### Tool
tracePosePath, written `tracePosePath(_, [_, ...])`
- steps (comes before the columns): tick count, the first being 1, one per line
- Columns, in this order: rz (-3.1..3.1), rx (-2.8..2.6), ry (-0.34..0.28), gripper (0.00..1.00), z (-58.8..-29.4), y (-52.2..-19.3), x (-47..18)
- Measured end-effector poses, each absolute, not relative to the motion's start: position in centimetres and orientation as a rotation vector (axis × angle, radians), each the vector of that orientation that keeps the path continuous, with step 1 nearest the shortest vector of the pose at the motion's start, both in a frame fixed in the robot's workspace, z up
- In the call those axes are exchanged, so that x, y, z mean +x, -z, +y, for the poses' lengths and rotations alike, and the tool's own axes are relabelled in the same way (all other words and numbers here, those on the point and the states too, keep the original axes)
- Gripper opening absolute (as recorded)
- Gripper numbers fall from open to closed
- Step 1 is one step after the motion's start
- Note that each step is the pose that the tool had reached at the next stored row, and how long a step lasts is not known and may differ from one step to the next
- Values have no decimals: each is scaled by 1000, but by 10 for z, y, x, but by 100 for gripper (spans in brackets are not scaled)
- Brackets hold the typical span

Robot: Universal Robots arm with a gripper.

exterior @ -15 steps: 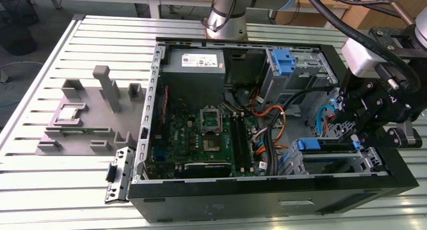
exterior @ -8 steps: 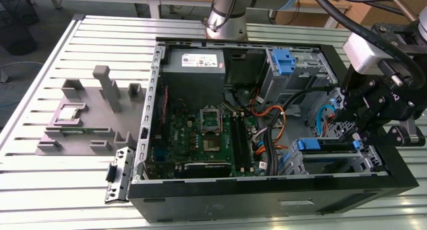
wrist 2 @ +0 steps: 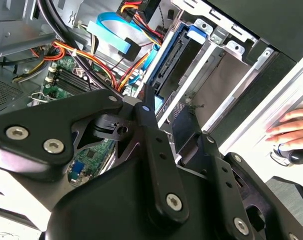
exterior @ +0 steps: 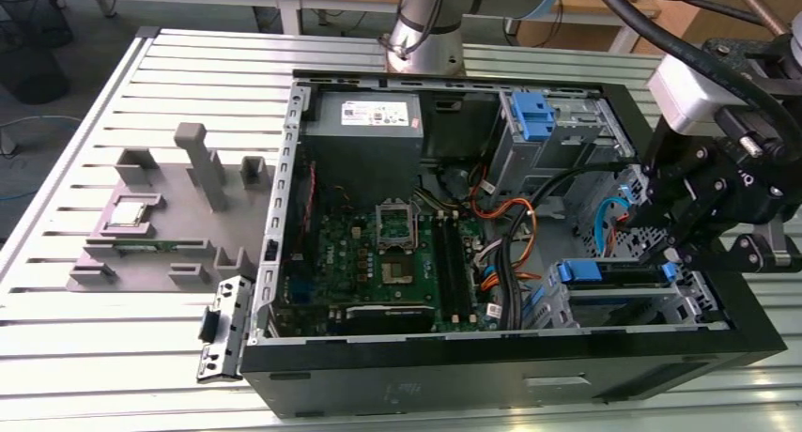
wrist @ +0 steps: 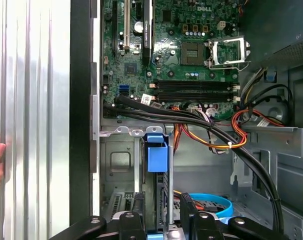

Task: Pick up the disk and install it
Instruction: 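Insert the first disk wire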

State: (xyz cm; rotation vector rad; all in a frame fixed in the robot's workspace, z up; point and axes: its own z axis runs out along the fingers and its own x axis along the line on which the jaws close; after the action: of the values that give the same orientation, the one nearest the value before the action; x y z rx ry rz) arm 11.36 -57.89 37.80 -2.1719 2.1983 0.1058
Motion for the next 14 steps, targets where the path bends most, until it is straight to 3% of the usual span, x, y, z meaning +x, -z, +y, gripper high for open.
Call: tracePosePath(14, [2198, -2172, -106, 42, -579, -387, 114])
